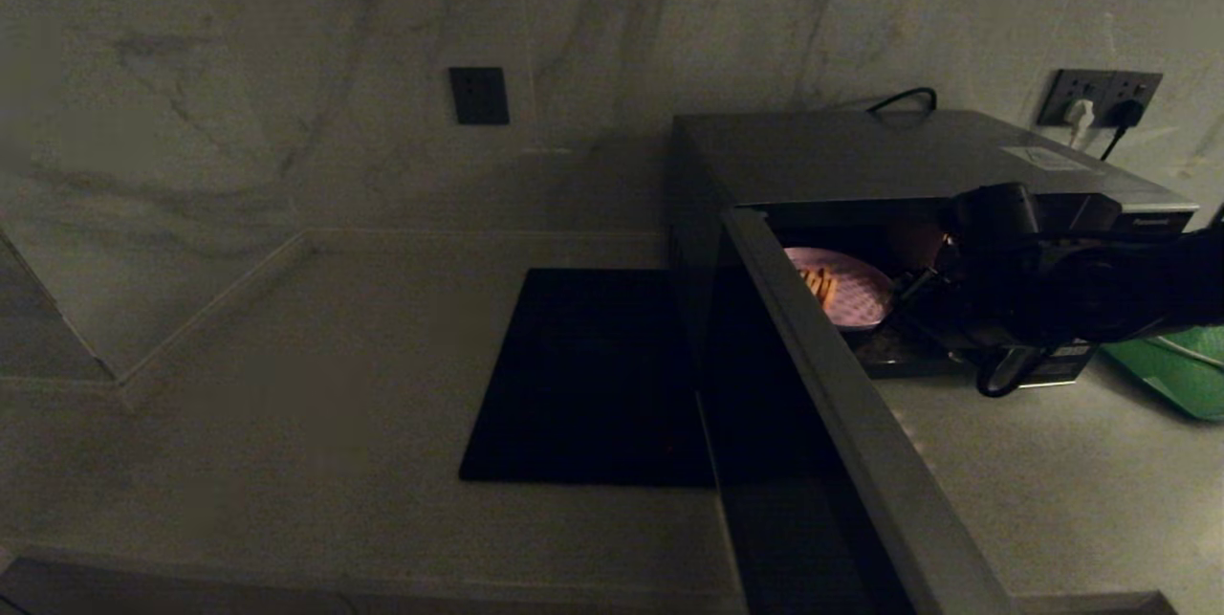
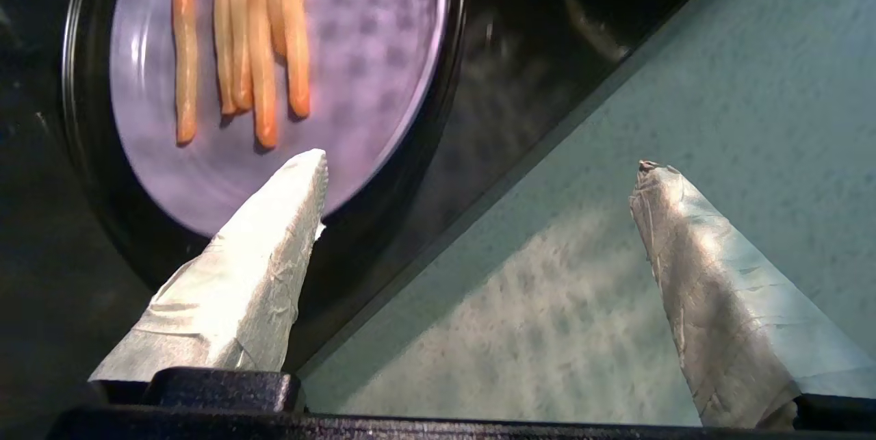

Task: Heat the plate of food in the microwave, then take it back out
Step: Take the plate out of the microwave

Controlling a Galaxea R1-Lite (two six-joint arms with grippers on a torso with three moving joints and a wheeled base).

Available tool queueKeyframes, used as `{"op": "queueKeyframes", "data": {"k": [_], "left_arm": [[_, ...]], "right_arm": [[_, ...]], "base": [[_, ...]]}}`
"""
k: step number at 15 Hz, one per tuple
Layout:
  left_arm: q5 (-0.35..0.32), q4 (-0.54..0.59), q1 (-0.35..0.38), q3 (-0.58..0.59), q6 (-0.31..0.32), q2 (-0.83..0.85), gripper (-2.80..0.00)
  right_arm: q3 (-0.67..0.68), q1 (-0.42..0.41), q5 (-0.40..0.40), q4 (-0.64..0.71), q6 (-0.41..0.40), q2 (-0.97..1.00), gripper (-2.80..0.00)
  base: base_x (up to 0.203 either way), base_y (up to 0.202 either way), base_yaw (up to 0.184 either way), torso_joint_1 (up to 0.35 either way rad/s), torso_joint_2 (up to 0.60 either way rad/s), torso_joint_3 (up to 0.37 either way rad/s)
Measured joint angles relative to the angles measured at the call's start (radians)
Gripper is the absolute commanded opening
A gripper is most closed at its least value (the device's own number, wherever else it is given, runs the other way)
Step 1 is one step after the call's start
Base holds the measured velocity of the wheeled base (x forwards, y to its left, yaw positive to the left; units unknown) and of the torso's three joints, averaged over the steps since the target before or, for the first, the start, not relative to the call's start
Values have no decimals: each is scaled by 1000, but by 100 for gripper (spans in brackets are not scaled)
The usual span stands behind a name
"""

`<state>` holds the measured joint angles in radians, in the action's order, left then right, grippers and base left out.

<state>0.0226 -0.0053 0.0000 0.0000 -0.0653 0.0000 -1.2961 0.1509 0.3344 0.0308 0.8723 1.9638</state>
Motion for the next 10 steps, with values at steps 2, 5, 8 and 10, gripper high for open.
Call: {"op": "queueKeyframes", "data": {"k": [2,5,8,10], "left_arm": [[0,0,0,0,0,0,-280],[0,0,0,0,0,0,-280],[0,0,0,0,0,0,-280],[0,0,0,0,0,0,-280]], "right_arm": [[-2,15,12,3,5,2,0],[-21,24,33,5,5,13,0],[-45,25,37,6,9,30,0],[-61,25,58,15,52,42,0]], "base": [[0,0,0,0,0,0],[0,0,0,0,0,0],[0,0,0,0,0,0],[0,0,0,0,0,0]]}}
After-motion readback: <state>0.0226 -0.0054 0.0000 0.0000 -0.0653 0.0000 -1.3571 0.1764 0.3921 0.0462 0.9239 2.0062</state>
